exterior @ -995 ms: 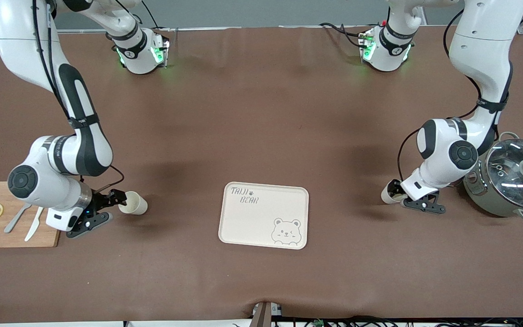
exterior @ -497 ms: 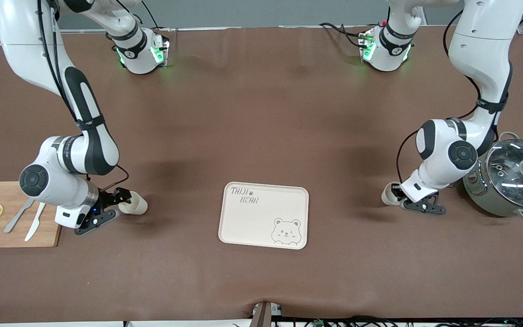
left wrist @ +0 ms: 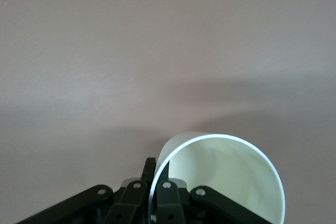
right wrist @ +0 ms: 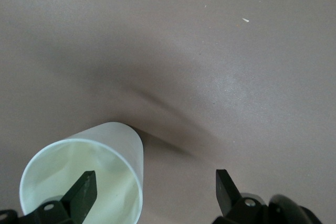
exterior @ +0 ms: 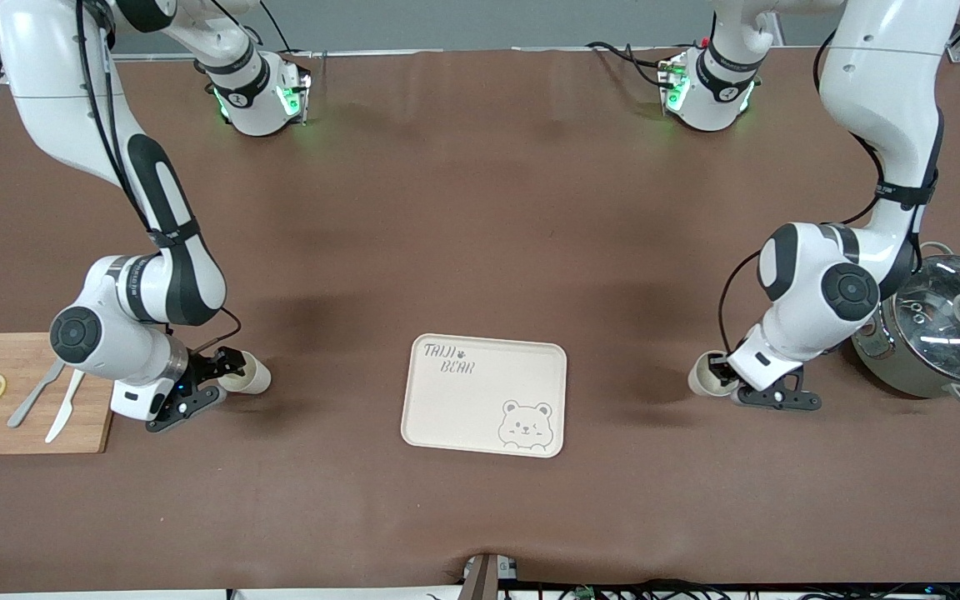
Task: Place white IKEA cup upright on tray with both arms
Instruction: 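Carry the cup with the left gripper onto the tray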
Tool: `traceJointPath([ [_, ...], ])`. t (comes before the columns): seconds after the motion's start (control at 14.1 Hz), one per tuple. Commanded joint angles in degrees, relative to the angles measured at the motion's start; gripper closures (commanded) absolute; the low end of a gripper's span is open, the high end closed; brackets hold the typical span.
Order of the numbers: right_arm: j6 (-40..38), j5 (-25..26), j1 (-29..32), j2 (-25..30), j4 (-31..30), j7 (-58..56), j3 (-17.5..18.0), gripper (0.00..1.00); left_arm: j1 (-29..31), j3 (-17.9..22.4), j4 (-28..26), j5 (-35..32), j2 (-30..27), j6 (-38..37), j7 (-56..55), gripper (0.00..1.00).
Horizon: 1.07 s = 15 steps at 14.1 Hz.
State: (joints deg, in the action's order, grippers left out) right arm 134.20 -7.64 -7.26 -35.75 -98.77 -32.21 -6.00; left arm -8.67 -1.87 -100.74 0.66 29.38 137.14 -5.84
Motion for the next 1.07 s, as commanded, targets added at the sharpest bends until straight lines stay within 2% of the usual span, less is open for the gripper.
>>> traceJointPath([
  [0.0,0.9,-1.0,0.2,-0.5,0.0,-1.4,0.1,0.00,-5.0,0.4,10.4,-0.9,4.9,-5.4,-9.2,1.00],
  [0.21,0.9,-1.0,0.2,-0.6,0.1,-1.4,0.1,0.00,-11.3,0.9,16.1,-1.1,9.8,-5.5,-18.8,1.00],
  [0.28,0.9,-1.0,0.2,-0.6,0.1,-1.4,0.2,0.07,-13.0,1.1,18.4,-1.1,11.5,-5.5,-21.1,1.00],
  [0.36,0.9,-1.0,0.1,-0.5,0.1,-1.4,0.2,0.28,-14.2,1.1,20.2,-1.0,12.9,-5.5,-23.1,1.00],
  [0.5,0.9,-1.0,0.2,-0.6,0.1,-1.4,0.4,0.62,-16.4,1.2,22.4,-1.0,14.7,-5.5,-26.0,1.00],
  [0.71,0.8,-1.0,0.2,-0.6,0.2,-1.2,0.5,0.94,-19.0,2.3,25.8,-0.9,17.0,-5.5,-28.7,1.00],
  [0.78,0.7,-1.1,0.2,-0.6,0.2,-1.2,0.5,1.00,-20.3,3.3,26.6,-0.9,17.9,-5.5,-29.7,1.00],
  [0.99,0.4,-1.6,0.2,-0.5,0.3,-0.7,0.5,1.00,-24.4,6.8,28.3,-0.7,20.5,-4.7,-30.4,1.00],
])
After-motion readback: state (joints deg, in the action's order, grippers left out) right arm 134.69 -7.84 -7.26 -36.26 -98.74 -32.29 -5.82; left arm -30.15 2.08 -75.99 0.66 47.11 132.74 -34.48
